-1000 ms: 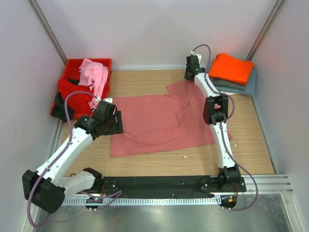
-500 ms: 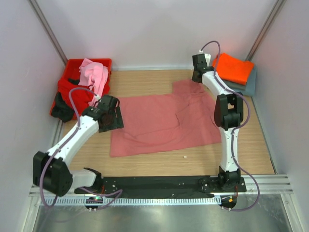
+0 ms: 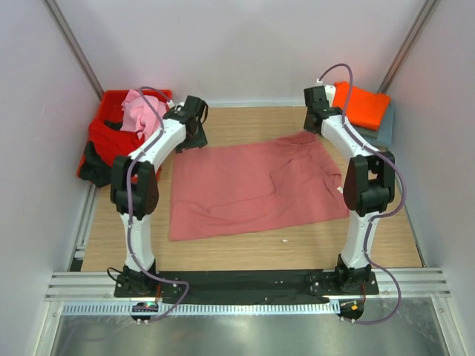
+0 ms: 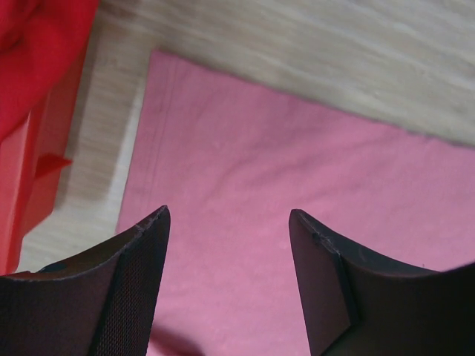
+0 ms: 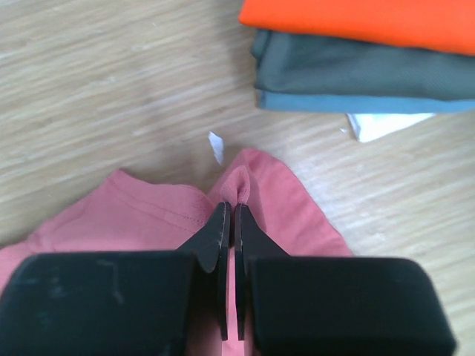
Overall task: Fold and stack the t-shirts
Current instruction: Fold the tshirt
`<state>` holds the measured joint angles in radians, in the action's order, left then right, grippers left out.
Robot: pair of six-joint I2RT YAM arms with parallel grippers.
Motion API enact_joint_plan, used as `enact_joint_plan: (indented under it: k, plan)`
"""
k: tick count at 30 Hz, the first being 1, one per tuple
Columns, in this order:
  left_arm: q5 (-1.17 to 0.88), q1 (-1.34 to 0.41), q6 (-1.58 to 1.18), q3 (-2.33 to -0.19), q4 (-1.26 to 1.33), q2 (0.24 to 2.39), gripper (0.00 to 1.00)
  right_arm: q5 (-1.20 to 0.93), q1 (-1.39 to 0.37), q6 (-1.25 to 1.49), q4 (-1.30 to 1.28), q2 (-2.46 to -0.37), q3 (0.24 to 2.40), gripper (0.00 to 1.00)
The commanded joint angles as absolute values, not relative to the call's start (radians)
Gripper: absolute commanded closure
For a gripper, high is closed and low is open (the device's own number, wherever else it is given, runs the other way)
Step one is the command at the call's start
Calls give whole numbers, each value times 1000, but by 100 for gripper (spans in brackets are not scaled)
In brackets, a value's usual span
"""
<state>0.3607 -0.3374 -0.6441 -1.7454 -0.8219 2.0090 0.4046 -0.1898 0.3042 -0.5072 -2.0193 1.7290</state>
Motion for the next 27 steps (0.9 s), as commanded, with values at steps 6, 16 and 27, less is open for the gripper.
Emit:
enact_joint_plan:
  k: [6,16,27]
  plan:
    - [406,-284,-643,-1988,-913,2193,33,492,-189,308,-540,-1868,1634,99]
    - [445,-236,-687,-2045,-933,2295,34,509,-186,299,-558,-1812,1595,99]
    - [500,-210,-684,-2102,-922,2384,38,482,-187,301,-538,-1809,1582,99]
